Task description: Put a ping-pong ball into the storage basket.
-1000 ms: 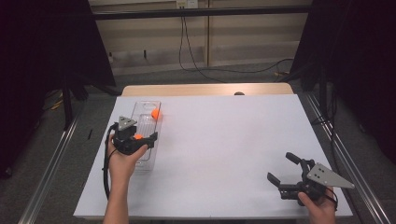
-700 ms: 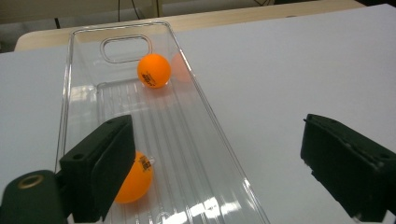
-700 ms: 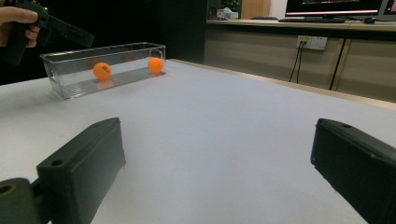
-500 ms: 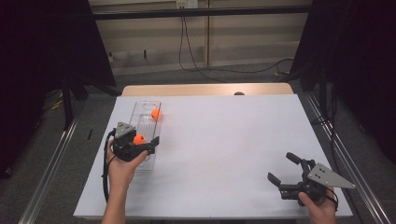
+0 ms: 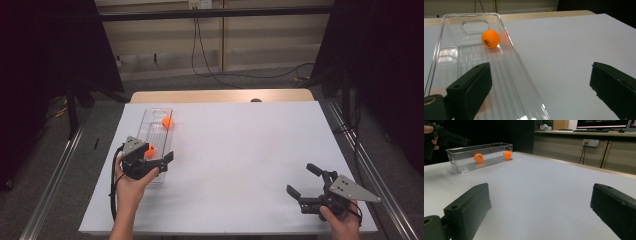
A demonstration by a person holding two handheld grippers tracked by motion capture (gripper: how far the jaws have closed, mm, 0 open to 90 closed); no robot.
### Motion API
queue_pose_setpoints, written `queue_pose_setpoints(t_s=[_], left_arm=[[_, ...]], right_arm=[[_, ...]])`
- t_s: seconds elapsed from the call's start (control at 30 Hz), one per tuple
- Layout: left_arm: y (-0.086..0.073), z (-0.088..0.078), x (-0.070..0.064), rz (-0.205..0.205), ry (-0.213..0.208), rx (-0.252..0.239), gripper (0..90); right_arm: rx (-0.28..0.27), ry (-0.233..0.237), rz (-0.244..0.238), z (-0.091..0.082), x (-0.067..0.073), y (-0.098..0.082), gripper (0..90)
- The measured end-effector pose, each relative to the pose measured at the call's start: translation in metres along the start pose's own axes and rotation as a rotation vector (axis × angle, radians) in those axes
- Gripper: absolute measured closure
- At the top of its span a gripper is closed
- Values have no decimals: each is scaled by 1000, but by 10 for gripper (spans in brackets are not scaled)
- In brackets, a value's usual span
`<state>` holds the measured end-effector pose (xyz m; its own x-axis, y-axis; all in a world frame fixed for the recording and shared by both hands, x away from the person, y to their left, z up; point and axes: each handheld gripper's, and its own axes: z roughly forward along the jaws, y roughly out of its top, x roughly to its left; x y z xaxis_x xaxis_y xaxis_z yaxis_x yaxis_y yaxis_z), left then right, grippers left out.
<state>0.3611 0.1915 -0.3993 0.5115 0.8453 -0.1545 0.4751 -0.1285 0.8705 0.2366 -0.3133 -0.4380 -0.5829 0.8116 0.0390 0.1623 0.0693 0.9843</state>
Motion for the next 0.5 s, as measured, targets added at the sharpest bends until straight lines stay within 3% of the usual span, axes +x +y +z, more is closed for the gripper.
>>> queue_pose_setpoints(t_s=[0.5], left_arm=[[-13,-9,1,20,-13,-46,23]], right_arm=[[4,0,0,0,0,0,23]])
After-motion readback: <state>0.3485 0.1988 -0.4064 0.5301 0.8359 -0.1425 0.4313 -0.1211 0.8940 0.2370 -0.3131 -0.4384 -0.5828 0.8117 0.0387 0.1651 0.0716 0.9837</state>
